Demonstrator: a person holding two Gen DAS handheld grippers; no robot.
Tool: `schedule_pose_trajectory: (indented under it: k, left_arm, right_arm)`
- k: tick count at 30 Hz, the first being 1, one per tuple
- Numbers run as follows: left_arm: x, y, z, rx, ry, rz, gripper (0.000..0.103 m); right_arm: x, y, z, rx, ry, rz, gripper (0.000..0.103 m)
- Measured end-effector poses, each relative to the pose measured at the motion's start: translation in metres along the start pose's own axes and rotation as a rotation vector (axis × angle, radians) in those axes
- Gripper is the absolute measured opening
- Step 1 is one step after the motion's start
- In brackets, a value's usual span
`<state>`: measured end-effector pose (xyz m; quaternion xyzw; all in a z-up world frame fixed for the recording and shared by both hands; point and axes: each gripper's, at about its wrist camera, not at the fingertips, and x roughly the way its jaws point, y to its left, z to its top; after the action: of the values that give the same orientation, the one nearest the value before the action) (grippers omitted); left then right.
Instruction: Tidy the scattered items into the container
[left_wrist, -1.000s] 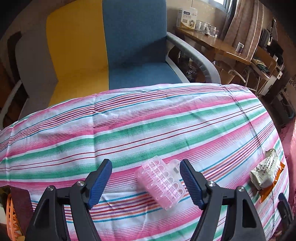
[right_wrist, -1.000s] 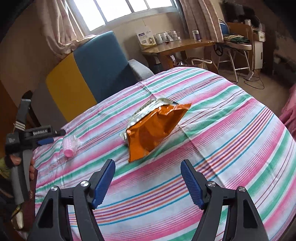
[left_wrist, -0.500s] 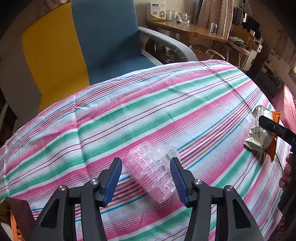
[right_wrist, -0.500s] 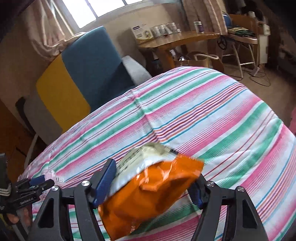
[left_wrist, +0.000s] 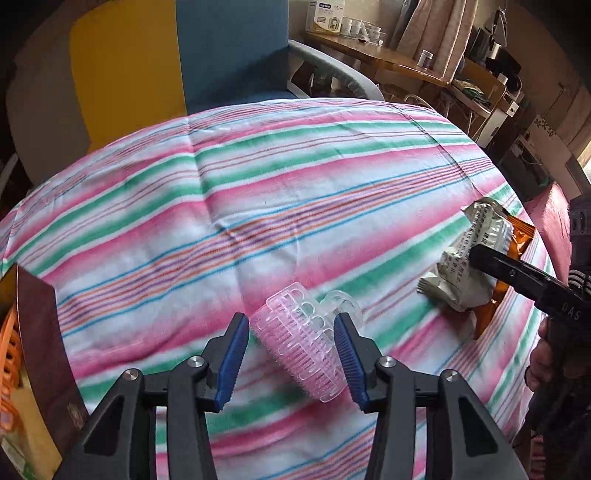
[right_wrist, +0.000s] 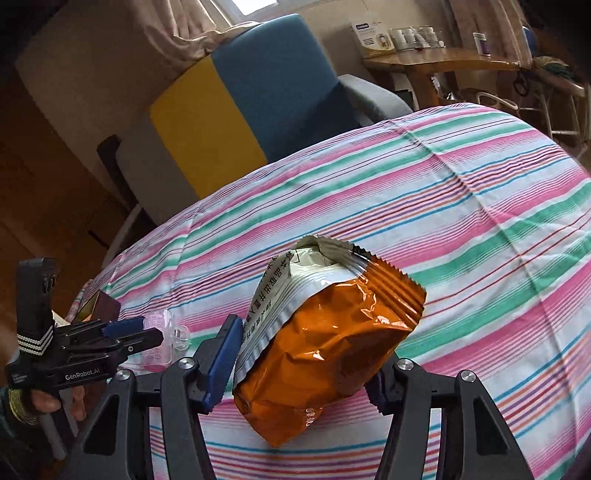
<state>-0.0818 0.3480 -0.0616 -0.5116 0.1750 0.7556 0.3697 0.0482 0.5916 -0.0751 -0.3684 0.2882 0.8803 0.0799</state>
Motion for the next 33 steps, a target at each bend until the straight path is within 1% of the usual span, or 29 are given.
schedule_pose_trajectory:
  k: [7, 11, 15, 20, 24, 27, 29, 32, 33]
  left_arm:
    - [-0.026, -0.001, -0.055, -0.035, -0.003, -0.034, 0.049]
    - [-0.043, 0.000, -0.080, -0.045, -0.033, -0.061, 0.049]
    - [-0.056, 0.000, -0.101, -0.058, -0.055, -0.073, 0.049]
    - [-0.072, 0.003, -0.125, -0.088, -0.090, -0.091, 0.055]
    - [-0.078, 0.005, -0.141, -0.108, -0.099, -0.126, 0.056]
    - [-0.079, 0.004, -0.153, -0.103, -0.096, -0.145, 0.056]
    - [-0.078, 0.003, -0.160, -0.100, -0.093, -0.158, 0.056]
    - [-0.076, 0.006, -0.167, -0.117, -0.085, -0.183, 0.058]
    - [-0.075, 0.006, -0.169, -0.124, -0.084, -0.189, 0.058]
  right_arm:
    - [-0.003, 0.038, -0.039, 0.012, 0.059, 0.080, 0.061]
    - [-0.010, 0.052, -0.063, 0.031, 0.081, 0.102, 0.061]
    - [-0.021, 0.060, -0.083, 0.060, 0.096, 0.121, 0.063]
    - [-0.036, 0.070, -0.113, 0.069, 0.149, 0.176, 0.065]
    - [-0.046, 0.076, -0.137, 0.084, 0.210, 0.217, 0.071]
    - [-0.057, 0.080, -0.151, 0.050, 0.231, 0.180, 0.072]
    - [-0.069, 0.087, -0.156, -0.005, 0.238, 0.144, 0.071]
    - [-0.094, 0.103, -0.156, -0.178, 0.203, 0.037, 0.073]
    - [-0.101, 0.109, -0.155, -0.249, 0.190, -0.007, 0.076]
